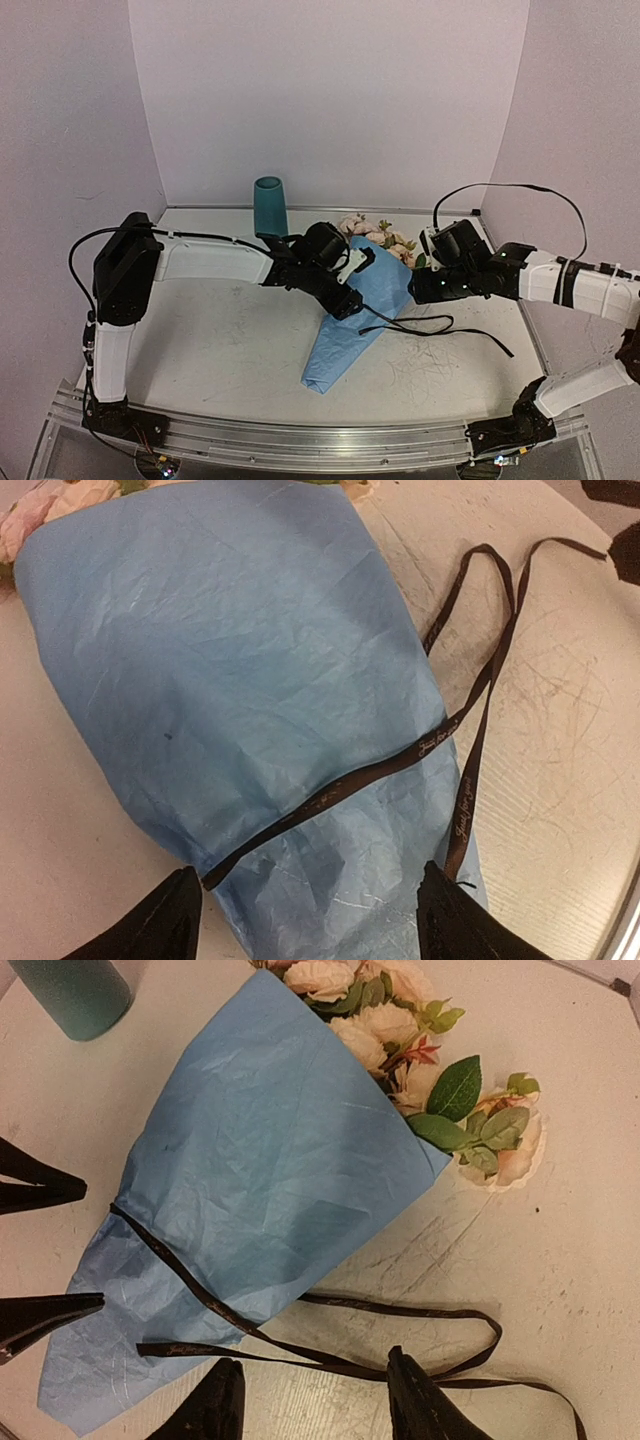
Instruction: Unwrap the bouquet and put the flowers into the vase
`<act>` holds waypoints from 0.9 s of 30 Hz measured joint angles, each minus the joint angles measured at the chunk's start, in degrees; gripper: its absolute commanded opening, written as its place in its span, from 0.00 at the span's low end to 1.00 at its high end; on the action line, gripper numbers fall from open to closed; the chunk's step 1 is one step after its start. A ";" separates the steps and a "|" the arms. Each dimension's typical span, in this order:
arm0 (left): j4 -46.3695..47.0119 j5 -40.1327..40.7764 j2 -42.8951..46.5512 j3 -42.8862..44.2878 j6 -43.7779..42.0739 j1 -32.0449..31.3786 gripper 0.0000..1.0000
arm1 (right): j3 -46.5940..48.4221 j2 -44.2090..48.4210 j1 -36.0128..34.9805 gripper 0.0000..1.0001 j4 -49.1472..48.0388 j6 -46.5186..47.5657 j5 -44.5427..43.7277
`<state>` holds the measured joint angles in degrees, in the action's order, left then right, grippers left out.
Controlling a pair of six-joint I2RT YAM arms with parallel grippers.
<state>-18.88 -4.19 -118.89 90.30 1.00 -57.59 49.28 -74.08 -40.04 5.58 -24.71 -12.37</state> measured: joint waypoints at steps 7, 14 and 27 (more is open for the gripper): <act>1.61 -0.75 -0.98 0.13 -14.83 -0.93 0.62 | -1.48 0.91 0.01 0.50 -1.33 -2.00 1.08; 3.62 -3.23 -4.40 2.71 -24.36 -0.76 0.58 | -6.09 9.21 0.01 0.51 -1.86 -4.28 -2.42; 3.46 -6.22 -9.12 8.76 -31.32 -0.73 0.45 | -8.27 15.78 0.00 0.52 -2.18 -4.48 -6.36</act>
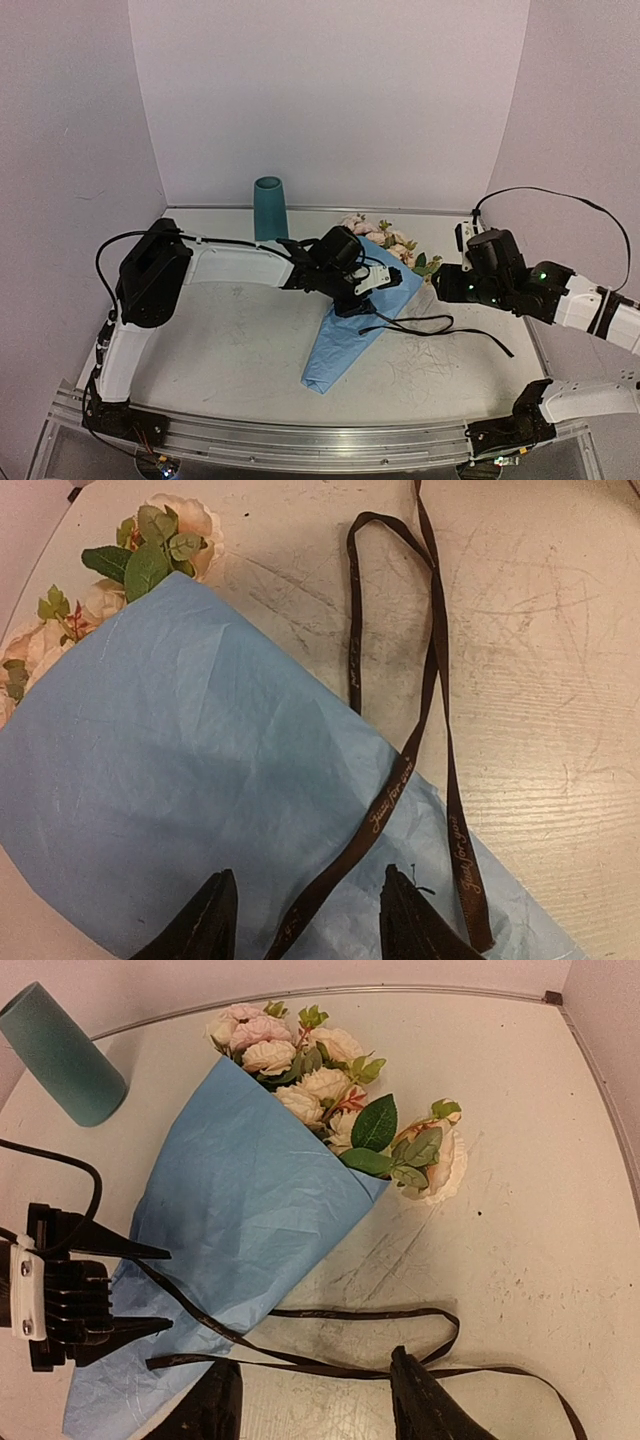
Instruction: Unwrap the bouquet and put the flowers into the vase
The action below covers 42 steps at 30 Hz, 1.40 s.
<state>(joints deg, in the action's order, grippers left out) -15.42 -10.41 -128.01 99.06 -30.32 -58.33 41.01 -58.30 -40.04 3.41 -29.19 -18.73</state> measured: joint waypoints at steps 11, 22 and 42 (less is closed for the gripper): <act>-6.83 -0.03 -4.74 6.26 -0.59 0.00 0.45 | -0.14 -1.02 0.01 0.53 -0.01 0.00 -0.21; -10.48 1.49 -6.27 8.93 0.23 0.00 0.00 | -0.14 -1.63 -0.01 0.53 -0.01 -0.06 -0.19; -2.99 4.28 9.10 -4.17 19.15 3.80 0.00 | 0.43 -16.98 0.01 0.61 -8.09 2.60 12.30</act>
<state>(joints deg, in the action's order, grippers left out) -18.41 -6.14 -118.90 94.89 -11.18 -54.52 41.43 -75.28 -40.03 -4.68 -26.59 -6.43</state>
